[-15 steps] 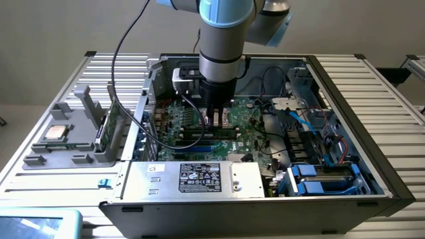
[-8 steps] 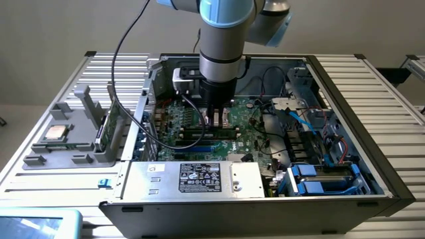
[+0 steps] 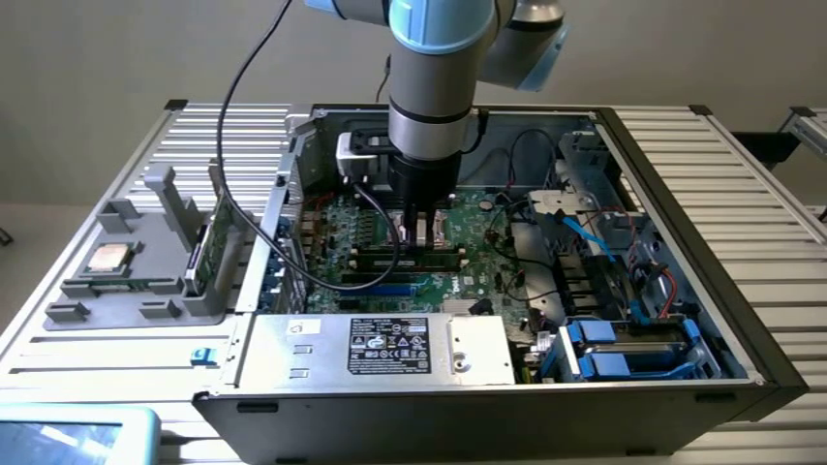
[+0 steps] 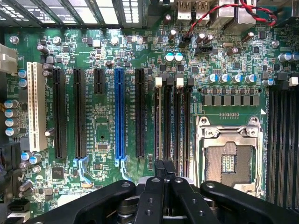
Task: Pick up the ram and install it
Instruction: 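Press down the ram until it locks into place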
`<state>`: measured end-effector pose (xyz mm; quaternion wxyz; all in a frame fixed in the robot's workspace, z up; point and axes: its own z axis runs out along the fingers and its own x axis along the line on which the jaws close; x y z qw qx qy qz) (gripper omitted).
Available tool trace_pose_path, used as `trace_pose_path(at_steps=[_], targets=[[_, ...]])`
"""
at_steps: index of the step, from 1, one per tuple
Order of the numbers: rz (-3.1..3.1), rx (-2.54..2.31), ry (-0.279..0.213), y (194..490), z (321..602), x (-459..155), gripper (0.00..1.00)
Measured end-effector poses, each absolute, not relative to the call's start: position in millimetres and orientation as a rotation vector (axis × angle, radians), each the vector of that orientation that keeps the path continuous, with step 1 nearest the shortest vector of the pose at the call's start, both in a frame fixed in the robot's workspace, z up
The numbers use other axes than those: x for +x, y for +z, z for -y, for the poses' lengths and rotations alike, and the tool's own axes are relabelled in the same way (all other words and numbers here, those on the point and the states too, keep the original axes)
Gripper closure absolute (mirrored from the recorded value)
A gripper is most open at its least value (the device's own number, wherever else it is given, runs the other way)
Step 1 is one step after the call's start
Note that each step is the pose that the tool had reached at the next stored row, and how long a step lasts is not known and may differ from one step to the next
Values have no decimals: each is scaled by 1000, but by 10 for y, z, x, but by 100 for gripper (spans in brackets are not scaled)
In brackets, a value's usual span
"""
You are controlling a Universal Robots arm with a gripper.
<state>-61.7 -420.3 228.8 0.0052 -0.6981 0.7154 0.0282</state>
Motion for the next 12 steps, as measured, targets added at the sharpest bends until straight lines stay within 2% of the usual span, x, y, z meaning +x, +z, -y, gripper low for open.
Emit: trace_pose_path(at_steps=[12], targets=[[-2240,-2186,88,2284,4203,-617,91]])
